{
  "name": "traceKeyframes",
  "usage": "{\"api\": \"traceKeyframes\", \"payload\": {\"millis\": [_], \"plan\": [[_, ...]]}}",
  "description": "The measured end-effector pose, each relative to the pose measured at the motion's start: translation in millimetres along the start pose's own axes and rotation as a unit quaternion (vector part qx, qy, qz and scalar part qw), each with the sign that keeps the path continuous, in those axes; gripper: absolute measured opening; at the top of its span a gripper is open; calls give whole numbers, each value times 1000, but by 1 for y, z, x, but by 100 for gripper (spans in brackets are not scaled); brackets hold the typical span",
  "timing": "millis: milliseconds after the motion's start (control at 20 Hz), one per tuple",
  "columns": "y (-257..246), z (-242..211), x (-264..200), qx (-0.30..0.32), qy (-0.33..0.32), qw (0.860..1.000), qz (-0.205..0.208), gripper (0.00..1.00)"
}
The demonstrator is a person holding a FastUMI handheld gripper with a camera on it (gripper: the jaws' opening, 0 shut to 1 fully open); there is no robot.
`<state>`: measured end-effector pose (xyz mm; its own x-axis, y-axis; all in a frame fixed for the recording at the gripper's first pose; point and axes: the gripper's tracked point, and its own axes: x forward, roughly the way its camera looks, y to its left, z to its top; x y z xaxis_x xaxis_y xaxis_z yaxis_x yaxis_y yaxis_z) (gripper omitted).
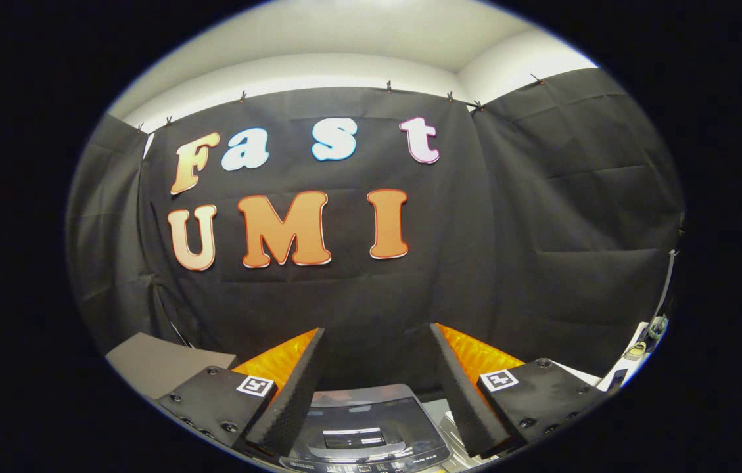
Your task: Put the clothes into the washing machine and then close the washing machine lid.
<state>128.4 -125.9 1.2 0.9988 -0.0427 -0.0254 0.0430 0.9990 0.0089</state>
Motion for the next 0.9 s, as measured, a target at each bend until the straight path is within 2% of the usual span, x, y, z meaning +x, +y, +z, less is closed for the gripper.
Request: {"api": "traceKeyframes", "payload": {"millis": [300,650,900], "plan": [[-11,58,-30,7,-34,999,-9,98],[-35,98,-48,1,-56,998,-26,98],[-37,112,-59,-3,-69,997,-21,98]]}}
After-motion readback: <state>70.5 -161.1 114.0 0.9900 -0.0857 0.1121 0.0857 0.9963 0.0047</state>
